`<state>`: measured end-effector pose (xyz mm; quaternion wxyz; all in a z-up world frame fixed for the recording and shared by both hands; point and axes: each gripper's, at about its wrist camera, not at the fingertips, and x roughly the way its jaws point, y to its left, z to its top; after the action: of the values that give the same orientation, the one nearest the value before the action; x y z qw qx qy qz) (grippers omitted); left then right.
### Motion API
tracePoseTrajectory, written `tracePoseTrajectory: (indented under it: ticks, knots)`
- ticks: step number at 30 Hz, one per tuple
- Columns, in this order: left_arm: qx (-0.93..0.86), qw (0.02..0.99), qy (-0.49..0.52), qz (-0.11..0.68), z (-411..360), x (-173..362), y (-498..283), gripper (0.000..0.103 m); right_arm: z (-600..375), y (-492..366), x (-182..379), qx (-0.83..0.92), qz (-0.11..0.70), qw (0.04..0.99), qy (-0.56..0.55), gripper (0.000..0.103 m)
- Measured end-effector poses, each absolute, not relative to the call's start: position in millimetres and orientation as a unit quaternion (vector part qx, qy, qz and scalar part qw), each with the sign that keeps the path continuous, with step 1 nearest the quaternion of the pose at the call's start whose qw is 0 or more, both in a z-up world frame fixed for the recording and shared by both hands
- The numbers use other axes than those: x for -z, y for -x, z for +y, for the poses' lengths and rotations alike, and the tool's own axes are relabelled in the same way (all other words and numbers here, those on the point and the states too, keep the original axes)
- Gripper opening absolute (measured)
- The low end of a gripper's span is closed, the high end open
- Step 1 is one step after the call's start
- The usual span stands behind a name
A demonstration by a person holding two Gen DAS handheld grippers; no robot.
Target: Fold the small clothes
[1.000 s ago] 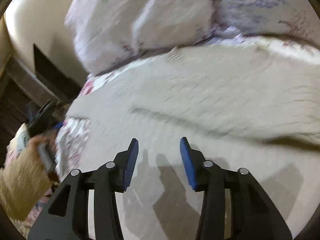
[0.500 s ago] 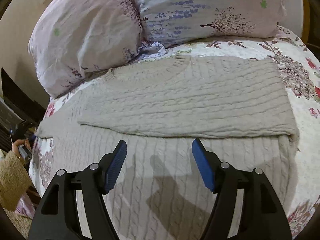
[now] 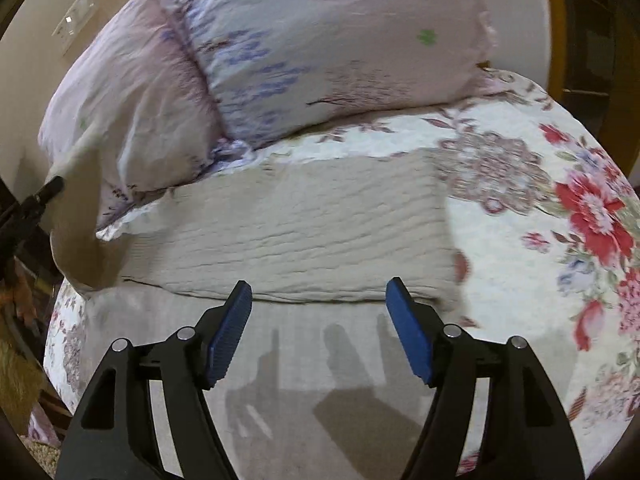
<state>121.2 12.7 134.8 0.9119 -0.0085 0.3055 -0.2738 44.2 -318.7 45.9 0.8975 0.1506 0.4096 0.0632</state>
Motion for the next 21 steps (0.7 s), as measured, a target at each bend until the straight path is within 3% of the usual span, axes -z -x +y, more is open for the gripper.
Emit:
tracePoseTrajectory:
  ticks: [1,3,5,8,12,13,15,19,21]
  knots:
    - [0.29,0.9,-0.026,0.324,-15.1,-123.6,-114.8,0.034,-324.4,-43.2,-43.3,-0.061,0.414,0.895,-0.156,0.072]
    - [0.286,0.888,-0.072,0.354,-40.1,-101.3,-96.0,0.04,-340.0,-35.9,-38.0,-0.058,0.42,0.888,-0.177,0.072]
    - [0.24,0.892,-0.067,0.378,-18.2,-86.5,-79.2,0.059,-358.2,-20.9,-32.6,-0.053,0.427,0.882,-0.195,0.072]
    - [0.152,0.897,-0.004,0.415,48.5,-71.9,-56.1,0.07,-379.0,2.6,-19.5,-0.054,0.453,0.862,-0.22,0.072]
    - [0.061,0.873,0.062,0.479,125.9,-41.4,-21.8,0.071,-389.9,35.2,11.3,-0.092,0.503,0.814,-0.276,0.053]
    - [0.054,0.865,0.081,0.493,135.1,-35.5,-14.6,0.069,-390.0,43.4,12.1,-0.103,0.502,0.81,-0.286,0.051]
    - [0.069,0.845,0.132,0.514,147.4,-24.0,10.6,0.062,-387.6,55.7,21.4,-0.142,0.523,0.777,-0.321,0.036]
    - [0.117,0.824,0.203,0.516,146.8,-17.8,54.6,0.047,-376.2,90.2,40.3,-0.213,0.556,0.712,-0.372,0.029]
    - [0.131,0.811,0.232,0.521,141.9,-13.8,71.8,0.046,-374.0,99.8,45.8,-0.229,0.566,0.69,-0.388,0.023]
